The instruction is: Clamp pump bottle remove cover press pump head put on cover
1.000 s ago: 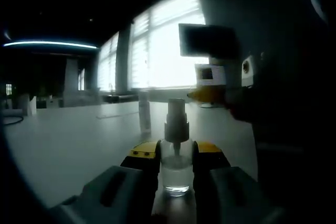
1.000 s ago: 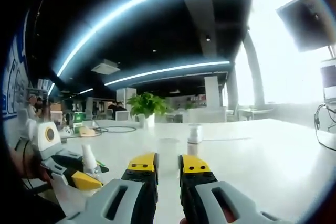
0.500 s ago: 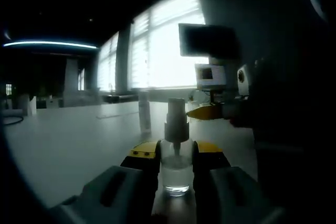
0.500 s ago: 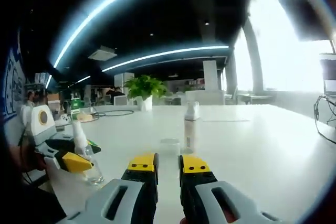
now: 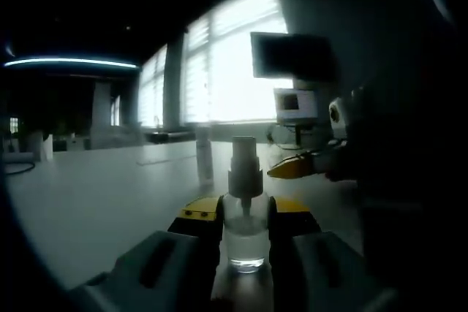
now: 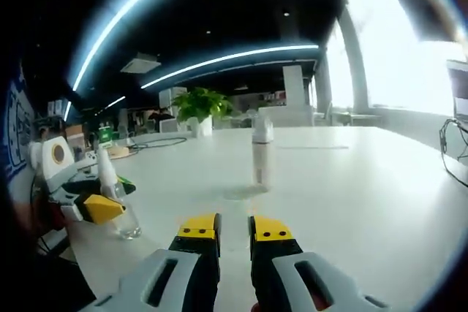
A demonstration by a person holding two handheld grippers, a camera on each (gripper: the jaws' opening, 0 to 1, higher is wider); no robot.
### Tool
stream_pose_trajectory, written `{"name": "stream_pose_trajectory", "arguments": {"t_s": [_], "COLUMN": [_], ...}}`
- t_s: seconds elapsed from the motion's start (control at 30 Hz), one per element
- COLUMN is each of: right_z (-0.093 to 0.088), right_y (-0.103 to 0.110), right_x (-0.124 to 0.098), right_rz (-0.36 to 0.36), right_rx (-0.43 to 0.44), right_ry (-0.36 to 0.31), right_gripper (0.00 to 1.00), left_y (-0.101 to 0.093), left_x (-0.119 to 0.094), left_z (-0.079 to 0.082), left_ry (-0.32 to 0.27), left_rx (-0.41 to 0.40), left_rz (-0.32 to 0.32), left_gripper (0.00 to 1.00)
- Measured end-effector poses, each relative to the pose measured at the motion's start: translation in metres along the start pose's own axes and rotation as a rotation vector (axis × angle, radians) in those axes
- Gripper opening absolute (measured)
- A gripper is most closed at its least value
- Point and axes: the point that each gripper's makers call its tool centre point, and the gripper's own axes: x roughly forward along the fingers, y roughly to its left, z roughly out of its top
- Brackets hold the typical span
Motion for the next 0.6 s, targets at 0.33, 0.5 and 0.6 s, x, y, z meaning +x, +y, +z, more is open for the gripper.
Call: {"name": "stream_pose_trajectory", "arguments": {"t_s": [0.33,0.5,0.6], "right_z": [-0.011,-0.016,-0.020], "right_y": [-0.001,-0.001,0.002], "right_x": [0.002,0.002,0.002], "right_rz": [0.006,0.011,0.015], "right_rx": [-0.005,-0.011,-0.015], "right_ry": [0.037,0.059,0.072], "right_gripper": [0.11,0.11,0.11], "left_y": [0.002,0.002,0.002], "left_x": [0.001,0.001,0.001], "left_z": [0.000,0.001,0.001], "left_ry": [0.002,0.002,0.002], "left_rx": [0.001,0.005,0.005], "left_rz": [0.020,0.021,0.021], "left_gripper": [0.15,0.15,0.15]}}
